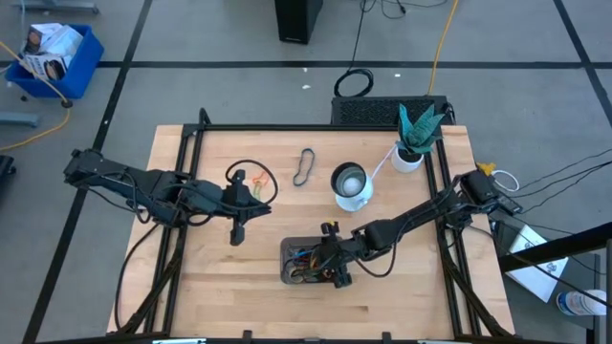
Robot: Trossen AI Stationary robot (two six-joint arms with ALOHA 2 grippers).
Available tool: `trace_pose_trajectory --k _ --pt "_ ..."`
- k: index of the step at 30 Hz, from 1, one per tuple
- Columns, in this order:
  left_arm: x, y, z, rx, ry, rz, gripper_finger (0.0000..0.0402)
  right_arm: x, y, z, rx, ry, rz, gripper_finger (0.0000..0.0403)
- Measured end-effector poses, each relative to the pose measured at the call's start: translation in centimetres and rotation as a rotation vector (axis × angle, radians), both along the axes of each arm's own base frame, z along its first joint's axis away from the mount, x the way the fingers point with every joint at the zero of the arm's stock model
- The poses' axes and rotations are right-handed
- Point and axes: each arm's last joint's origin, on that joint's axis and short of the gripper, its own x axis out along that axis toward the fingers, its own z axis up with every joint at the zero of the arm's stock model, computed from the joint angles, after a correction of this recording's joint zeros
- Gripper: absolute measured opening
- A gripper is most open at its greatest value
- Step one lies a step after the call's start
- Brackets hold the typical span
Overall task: Pick and place rubber bands into bin
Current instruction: Put the green rubber band into the black bin
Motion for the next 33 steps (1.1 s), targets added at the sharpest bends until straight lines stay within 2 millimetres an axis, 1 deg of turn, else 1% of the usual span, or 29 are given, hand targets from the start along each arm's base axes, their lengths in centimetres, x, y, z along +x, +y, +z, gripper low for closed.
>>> trace_pose_trajectory --k 2,6,11,14,19,23,29,33 --pt "0.0 0.0 0.0 0.001 0.001 -0.001 0.0042 -0.2 -0.1 1.0 0.009 -0.027 -0.002 0.0188" --pt "0.0 0.0 0.0 0.000 -0.005 -0.001 0.0042 -1.4 -0.7 5.2 0.039 -0.167 -0.059 0.0202" --pt "0.1 0.0 0.2 -0.004 -0.018 -0.001 0.0042 -4.6 -1.6 9.8 0.062 -0.306 -0.138 0.0205" --pt "0.1 0.0 0.2 -0.006 -0.024 -0.001 0.0042 -7.0 -2.1 11.5 0.100 -0.362 -0.142 0.0201" --pt "0.1 0.0 0.2 -0.017 -0.023 0.004 0.0042 -10.3 -3.2 12.4 0.131 -0.413 -0.131 0.0200" --pt "0.1 0.0 0.2 -0.038 -0.023 0.015 0.0042 -12.4 -3.9 12.5 0.227 -0.471 -0.170 0.0204" --pt "0.1 0.1 0.2 -0.035 -0.024 0.029 0.0042 -14.0 -3.9 11.4 0.294 -0.581 -0.139 0.0204" --pt "0.3 1.1 0.1 -0.082 -0.009 0.098 0.0042 -14.6 -4.2 10.3 0.315 -0.605 -0.143 0.0202"
